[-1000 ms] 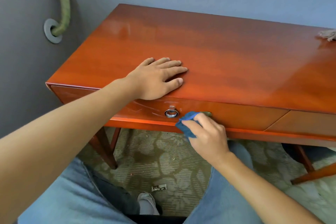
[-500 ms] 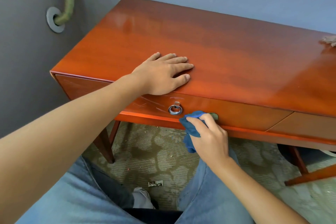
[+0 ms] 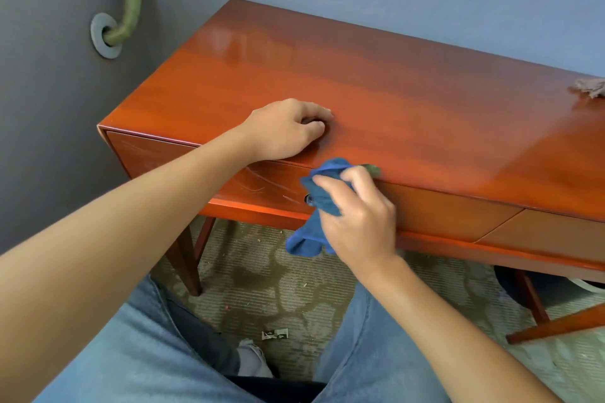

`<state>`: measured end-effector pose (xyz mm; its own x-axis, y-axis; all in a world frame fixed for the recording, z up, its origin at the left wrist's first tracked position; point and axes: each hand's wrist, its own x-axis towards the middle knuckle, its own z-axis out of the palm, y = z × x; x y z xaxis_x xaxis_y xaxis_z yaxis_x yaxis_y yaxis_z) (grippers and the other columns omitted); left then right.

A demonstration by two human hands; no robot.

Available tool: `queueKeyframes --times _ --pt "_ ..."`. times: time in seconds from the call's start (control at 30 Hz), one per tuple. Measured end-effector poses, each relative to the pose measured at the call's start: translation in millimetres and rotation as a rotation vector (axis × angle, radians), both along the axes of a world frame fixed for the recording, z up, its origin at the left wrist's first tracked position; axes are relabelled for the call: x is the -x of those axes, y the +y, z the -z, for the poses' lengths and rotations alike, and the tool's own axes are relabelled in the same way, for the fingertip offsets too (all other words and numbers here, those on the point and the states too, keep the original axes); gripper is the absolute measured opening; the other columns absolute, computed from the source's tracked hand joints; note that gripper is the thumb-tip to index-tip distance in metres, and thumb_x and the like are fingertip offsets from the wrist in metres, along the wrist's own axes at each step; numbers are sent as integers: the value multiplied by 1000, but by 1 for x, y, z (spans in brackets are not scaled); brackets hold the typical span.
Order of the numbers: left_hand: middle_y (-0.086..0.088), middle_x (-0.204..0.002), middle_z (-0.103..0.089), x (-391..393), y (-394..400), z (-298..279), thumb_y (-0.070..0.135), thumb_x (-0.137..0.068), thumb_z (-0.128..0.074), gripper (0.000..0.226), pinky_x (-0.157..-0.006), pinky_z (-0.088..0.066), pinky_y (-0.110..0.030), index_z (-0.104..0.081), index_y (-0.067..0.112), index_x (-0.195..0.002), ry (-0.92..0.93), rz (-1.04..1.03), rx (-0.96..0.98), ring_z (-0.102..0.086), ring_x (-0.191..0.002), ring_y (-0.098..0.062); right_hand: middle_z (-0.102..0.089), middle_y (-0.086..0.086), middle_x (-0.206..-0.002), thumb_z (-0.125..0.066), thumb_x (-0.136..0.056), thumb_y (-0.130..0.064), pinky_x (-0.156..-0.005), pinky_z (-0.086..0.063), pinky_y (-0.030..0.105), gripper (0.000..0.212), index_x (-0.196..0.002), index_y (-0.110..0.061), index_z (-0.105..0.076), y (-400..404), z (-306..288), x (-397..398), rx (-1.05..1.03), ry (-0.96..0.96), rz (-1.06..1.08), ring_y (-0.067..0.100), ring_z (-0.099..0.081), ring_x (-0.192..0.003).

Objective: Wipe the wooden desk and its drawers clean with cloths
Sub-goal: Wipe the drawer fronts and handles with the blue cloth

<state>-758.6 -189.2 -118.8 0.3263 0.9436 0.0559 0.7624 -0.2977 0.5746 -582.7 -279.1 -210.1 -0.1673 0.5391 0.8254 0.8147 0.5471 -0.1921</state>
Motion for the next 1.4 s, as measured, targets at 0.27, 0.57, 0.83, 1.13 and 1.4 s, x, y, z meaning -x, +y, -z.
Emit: queueKeyframes --times 0.27,0.57,0.83,1.13,1.4 --pt "19 -161 -40 -1 -4 0 35 -109 -44 41 -129 -12 -37 -51 36 -149 128 83 -83 -27 -154 -6 -53 6 -108 -81 -79 -2 -81 -51 30 33 -109 -7 -67 -31 62 -46 321 327 190 20 -58 -98" --pt "19 -162 -39 -1 -4 0 21 -103 -45 49 -130 -10 -38 -51 36 -149 119 94 -87 -25 -154 -5 -47 6 -132 -56 -100 -28 -99 -52 41 38 -130 -5 -60 -40 71 62 442 480 134 21 -54 -122" --pt "18 -163 -37 2 -6 0 21 -103 -43 50 -130 -11 -38 -48 35 -151 141 109 -98 -23 -155 -5 -57 11 -133 -64 -98 -10 -113 -41 37 45 -143 -8 -58 -39 68 109 236 133 48 26 -52 -130" --pt "18 -164 -37 3 -5 3 20 -102 -45 52 -129 -11 -36 -48 33 -153 151 129 -122 -24 -155 -5 -67 7 -99 -66 -97 -11 -82 -56 38 12 -106 -8 -75 -15 84 48 87 93 100 26 -65 -92" --pt "19 -141 -62 8 -5 -3 21 -95 -53 36 -112 -38 -25 -75 32 -121 -79 62 -98 -55 -132 -8 -65 8 -100 -68 -90 -9 -81 -55 32 22 -112 -7 -73 -7 38 106 128 138 -48 24 -64 -94"
